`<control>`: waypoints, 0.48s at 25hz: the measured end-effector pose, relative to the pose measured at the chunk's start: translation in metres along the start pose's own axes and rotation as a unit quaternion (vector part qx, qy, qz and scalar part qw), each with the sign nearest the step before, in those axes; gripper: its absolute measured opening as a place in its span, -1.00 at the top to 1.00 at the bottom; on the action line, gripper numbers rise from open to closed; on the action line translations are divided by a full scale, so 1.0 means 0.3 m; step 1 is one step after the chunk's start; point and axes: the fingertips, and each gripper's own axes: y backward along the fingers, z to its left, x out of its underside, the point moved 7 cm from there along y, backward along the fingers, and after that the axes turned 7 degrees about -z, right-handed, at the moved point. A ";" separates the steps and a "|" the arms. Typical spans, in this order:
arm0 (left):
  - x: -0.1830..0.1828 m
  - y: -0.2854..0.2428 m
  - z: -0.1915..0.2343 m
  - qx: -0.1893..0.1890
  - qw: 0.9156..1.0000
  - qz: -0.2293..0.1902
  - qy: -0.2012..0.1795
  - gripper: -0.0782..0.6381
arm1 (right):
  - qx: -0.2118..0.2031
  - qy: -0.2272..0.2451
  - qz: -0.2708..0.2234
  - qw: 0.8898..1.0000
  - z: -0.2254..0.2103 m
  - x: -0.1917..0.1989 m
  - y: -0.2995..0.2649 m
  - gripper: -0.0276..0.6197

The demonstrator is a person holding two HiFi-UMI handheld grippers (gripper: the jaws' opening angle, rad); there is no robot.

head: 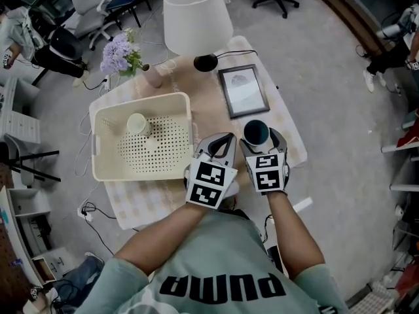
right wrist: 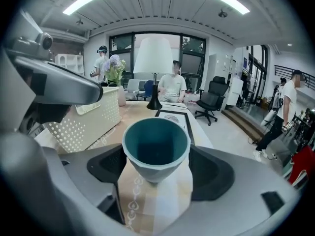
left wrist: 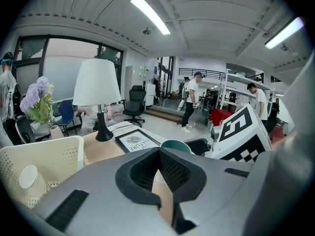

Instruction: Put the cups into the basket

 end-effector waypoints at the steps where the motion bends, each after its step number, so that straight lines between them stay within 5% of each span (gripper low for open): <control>1: 0.001 -0.002 -0.001 0.002 1.000 0.000 0.000 0.78 | -0.001 0.004 0.001 1.000 0.001 0.005 -0.005 -0.23; 12: -0.008 0.014 0.001 0.010 1.000 -0.007 -0.003 0.78 | 0.009 0.013 -0.029 0.999 -0.003 0.005 0.008 -0.23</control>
